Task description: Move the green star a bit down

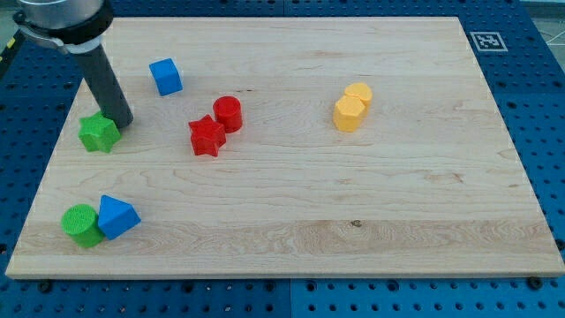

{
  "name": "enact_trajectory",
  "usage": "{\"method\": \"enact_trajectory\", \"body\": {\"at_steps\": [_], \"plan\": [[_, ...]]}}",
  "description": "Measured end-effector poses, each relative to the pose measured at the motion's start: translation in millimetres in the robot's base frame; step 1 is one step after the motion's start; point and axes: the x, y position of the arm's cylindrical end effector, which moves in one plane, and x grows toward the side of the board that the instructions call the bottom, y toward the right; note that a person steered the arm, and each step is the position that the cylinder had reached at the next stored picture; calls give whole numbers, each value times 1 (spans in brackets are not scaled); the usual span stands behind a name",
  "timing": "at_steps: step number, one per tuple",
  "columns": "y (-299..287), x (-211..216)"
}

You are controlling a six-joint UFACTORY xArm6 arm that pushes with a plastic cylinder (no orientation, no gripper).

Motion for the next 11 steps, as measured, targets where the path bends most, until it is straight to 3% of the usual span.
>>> {"method": "enact_trajectory", "body": {"at_steps": [2, 4, 6, 11], "plan": [[-13, -22], [-23, 7], [6, 39], [-5, 47]]}}
